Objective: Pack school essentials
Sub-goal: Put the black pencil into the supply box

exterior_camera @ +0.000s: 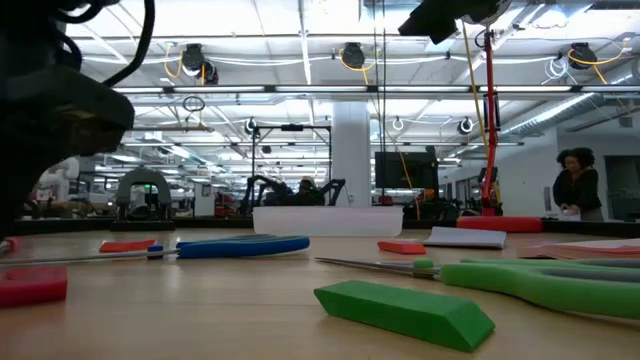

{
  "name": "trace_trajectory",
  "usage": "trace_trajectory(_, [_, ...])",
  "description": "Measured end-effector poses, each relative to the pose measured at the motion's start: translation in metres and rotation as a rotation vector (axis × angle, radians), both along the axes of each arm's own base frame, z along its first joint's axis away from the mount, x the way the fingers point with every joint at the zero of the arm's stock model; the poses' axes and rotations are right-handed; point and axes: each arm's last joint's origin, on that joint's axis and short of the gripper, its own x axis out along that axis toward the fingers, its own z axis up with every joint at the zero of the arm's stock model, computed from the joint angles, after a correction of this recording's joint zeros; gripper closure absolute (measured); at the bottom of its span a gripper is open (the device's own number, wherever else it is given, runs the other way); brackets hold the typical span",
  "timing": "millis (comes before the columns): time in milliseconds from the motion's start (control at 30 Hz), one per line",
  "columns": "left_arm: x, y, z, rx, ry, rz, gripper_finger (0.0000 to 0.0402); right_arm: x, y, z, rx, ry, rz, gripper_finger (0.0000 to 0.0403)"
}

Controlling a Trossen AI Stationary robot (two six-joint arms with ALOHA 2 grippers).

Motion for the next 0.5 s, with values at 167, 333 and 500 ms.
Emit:
trace_trajectory(167, [0.0024, 0.0040, -0.0017, 0.003, 0.011, -0.003, 0.0304, 0.0000, 0.0000, 0.0000, 0.005, 0.001, -0.003, 0.0261])
trace_trajectory(333, [0.0032, 0.0067, -0.0019, 0.010, 0.015, -0.004, 0.0304, -0.0002, 0.0000, -0.0006, 0.023, 0.009, -0.013, 0.0261])
trace_trajectory(500, [0.0018, 0.0054, -0.0021, 0.040, 0.004, -0.019, 0.0304, -0.0002, 0.0000, -0.0006, 0.027, 0.009, -0.014, 0.0261])
